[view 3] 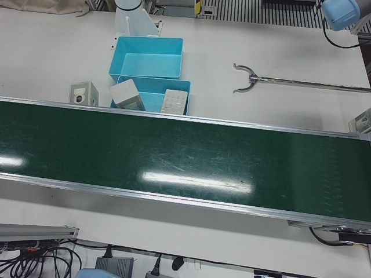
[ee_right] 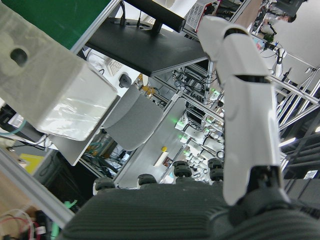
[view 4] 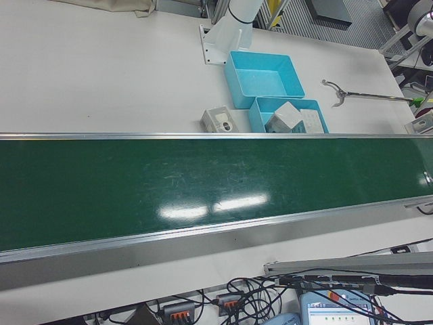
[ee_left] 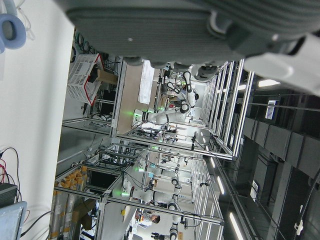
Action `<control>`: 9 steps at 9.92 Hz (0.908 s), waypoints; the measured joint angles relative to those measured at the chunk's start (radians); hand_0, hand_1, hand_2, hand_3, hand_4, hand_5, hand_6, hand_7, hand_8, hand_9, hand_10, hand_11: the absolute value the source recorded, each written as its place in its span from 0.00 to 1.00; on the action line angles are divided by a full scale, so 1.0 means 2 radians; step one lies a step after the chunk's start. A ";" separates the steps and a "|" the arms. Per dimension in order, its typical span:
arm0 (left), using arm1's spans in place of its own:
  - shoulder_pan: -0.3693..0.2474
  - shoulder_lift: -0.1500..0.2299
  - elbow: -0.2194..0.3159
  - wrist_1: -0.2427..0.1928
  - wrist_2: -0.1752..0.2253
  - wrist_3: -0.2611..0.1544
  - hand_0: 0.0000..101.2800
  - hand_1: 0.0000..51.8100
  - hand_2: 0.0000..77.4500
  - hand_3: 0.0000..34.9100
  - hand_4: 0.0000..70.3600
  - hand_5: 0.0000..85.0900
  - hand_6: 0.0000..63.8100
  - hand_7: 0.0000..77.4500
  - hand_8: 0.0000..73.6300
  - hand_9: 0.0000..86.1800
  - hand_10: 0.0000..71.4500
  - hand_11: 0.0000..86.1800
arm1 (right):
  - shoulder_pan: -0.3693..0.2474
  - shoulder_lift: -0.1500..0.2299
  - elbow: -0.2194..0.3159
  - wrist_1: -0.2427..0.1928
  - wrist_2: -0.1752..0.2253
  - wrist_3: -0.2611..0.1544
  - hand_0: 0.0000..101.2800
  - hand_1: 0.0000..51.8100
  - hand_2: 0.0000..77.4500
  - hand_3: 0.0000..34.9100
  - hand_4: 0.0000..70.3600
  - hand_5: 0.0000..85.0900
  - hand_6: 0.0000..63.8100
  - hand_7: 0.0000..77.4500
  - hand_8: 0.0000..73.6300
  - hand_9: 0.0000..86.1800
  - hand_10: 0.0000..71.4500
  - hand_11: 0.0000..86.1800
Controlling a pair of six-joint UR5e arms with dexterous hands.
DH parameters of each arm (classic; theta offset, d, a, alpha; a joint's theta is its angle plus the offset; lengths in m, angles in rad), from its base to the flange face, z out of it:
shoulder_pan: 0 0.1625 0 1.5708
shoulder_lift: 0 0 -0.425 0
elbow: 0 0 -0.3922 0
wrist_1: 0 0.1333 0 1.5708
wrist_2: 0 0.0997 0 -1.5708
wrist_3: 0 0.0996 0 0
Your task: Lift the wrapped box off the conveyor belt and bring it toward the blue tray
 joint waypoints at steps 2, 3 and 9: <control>0.000 0.000 0.000 0.000 0.000 0.000 0.00 0.00 0.01 0.00 0.01 0.01 0.01 0.01 0.01 0.00 0.00 0.00 | -0.009 -0.002 -0.067 0.010 0.011 0.035 0.47 0.29 0.30 0.51 0.00 0.05 0.00 0.01 0.00 0.02 0.00 0.02; 0.000 0.000 0.000 0.000 0.000 0.000 0.00 0.00 0.01 0.00 0.01 0.01 0.01 0.01 0.01 0.00 0.01 0.00 | -0.011 -0.002 -0.086 0.013 0.018 0.050 0.47 0.29 0.30 0.51 0.00 0.05 0.00 0.01 0.00 0.02 0.00 0.02; 0.000 0.000 0.000 0.000 0.000 0.000 0.00 0.00 0.01 0.00 0.00 0.01 0.01 0.01 0.01 0.00 0.01 0.00 | -0.139 0.020 -0.049 0.010 0.119 0.127 0.79 0.71 0.46 0.69 0.13 0.38 0.00 0.00 0.00 0.00 0.00 0.00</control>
